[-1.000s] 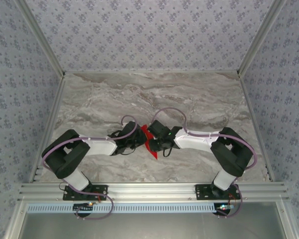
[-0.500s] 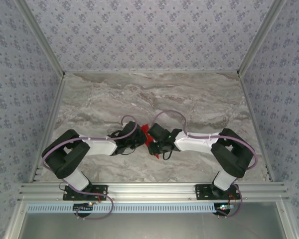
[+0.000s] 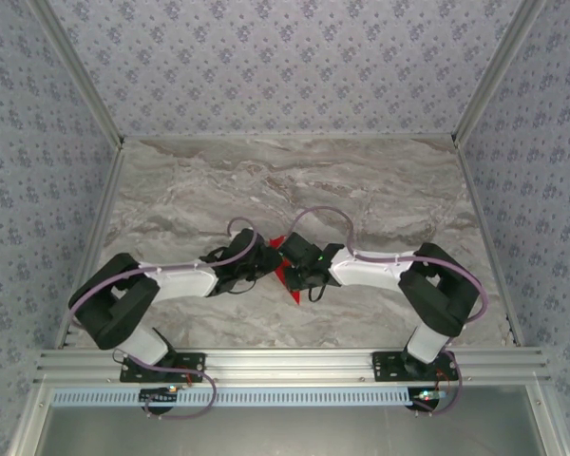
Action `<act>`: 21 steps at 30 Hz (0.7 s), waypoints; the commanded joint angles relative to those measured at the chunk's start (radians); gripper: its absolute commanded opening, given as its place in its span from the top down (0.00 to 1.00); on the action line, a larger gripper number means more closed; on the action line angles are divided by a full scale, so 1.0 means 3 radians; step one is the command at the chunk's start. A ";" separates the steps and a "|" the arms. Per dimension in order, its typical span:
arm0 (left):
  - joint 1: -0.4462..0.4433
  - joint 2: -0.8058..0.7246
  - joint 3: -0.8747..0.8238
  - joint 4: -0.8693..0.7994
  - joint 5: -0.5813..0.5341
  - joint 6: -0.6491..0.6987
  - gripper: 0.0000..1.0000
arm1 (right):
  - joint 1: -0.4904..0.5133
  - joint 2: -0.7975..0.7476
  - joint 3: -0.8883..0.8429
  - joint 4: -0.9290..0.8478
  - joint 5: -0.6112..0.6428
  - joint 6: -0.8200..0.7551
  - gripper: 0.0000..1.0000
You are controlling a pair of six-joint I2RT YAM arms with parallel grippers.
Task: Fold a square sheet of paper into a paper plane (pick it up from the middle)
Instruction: Move a paper plane to the center of the table.
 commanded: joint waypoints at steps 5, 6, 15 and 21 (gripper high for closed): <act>0.0218 -0.0586 0.0121 -0.1028 -0.0359 0.0102 0.27 | -0.0008 0.0153 0.0166 -0.0135 0.0116 0.0081 0.80; 0.0263 -0.0657 0.0154 -0.1220 -0.0415 0.0132 0.24 | -0.0007 0.0168 0.0186 -0.0154 0.0137 0.0084 0.79; 0.0533 -0.0847 0.0440 -0.2301 -0.0752 0.0350 0.02 | -0.0004 0.0350 0.0357 -0.0423 0.0401 0.0392 0.84; 0.0606 -0.0843 0.0475 -0.2436 -0.0778 0.0422 0.01 | 0.0002 0.0472 0.0460 -0.0561 0.0474 0.0417 0.86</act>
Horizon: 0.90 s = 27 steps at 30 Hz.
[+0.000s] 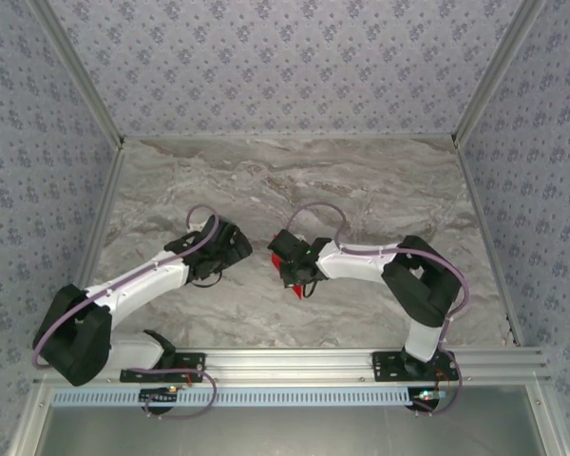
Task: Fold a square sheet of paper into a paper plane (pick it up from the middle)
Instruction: Move a paper plane to the center of the table.
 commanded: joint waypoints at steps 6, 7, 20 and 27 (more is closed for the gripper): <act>0.0071 -0.0057 0.0102 -0.0314 -0.0120 0.0129 0.01 | -0.0008 0.0160 0.0185 -0.0320 0.0172 0.0097 0.89; 0.0079 -0.0062 0.0112 -0.0328 -0.0128 0.0137 0.01 | -0.0017 0.0147 0.0210 -0.0342 0.0189 0.0097 0.91; 0.0092 -0.0115 0.0209 -0.0567 -0.0242 0.0276 0.01 | -0.0815 0.0394 0.1168 -0.0417 0.0207 -0.0591 0.94; 0.0091 -0.0088 0.0221 -0.0545 -0.0211 0.0320 0.01 | -0.1016 0.0777 0.1655 -0.0564 0.0155 -0.0770 0.91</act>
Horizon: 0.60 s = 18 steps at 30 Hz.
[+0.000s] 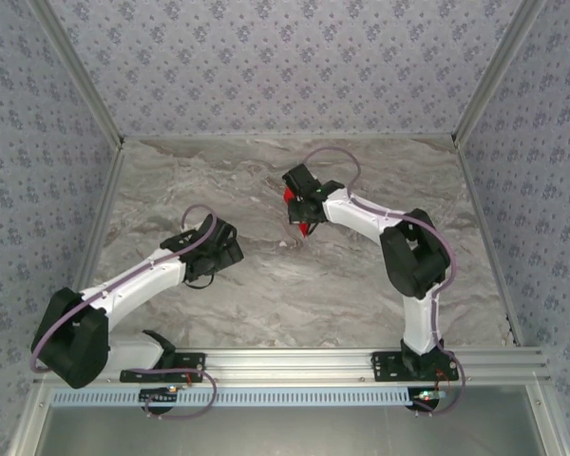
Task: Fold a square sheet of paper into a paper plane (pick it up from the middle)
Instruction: Move a paper plane to the center of the table.
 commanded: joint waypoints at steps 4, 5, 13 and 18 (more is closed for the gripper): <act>0.0025 0.0000 0.0114 -0.0061 -0.0011 0.0072 0.01 | -0.0074 0.0314 0.0257 -0.0222 -0.0040 -0.0149 0.91; 0.0027 0.0010 0.0115 -0.0058 -0.0007 0.0074 0.01 | -0.0084 0.0347 0.0267 -0.0214 -0.0044 -0.0145 0.90; 0.0027 0.0023 0.0092 0.0016 0.0059 0.0074 0.01 | -0.0112 0.0572 0.0313 -0.0191 -0.0056 -0.0087 0.86; 0.0027 0.0035 0.0096 0.0014 0.0061 0.0080 0.01 | -0.0111 0.0673 0.0297 -0.0201 -0.0061 -0.0030 0.84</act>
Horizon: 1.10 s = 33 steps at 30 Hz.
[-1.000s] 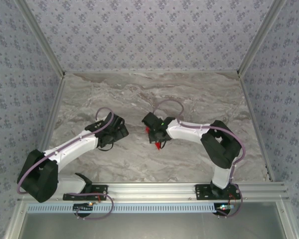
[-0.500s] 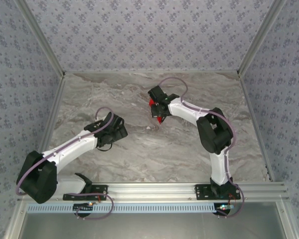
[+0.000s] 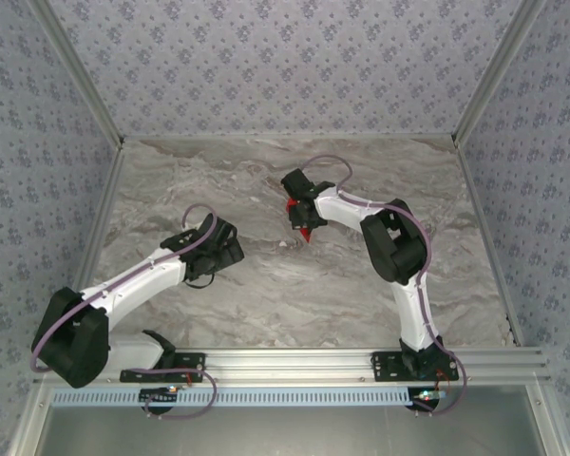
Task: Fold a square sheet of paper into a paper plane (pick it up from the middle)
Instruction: Move a paper plane to the center of the table, then reset both arms
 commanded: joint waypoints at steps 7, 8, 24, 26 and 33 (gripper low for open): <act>0.0027 0.0014 0.0164 -0.0070 -0.0001 0.0095 0.01 | -0.0001 0.0041 0.0085 -0.0168 -0.0023 0.0090 0.83; 0.0027 0.0010 0.0209 -0.0103 -0.0045 0.0115 0.01 | 0.0004 -0.0035 0.0098 -0.0185 -0.0033 0.0101 0.82; 0.0544 -0.0239 0.1001 -0.0290 -0.0967 0.1164 0.01 | -0.0161 -0.1929 -0.0381 -0.0165 0.0774 -0.0102 0.12; 0.0651 -0.0358 0.0868 -0.0058 -0.1083 0.1327 0.01 | -0.0288 -0.2202 -0.0680 0.0006 0.1141 -0.0212 0.00; 0.1051 -0.0656 0.0018 0.1000 -0.1482 0.1721 0.01 | -0.0972 -0.2877 -0.1850 0.0795 0.1604 -0.0579 0.00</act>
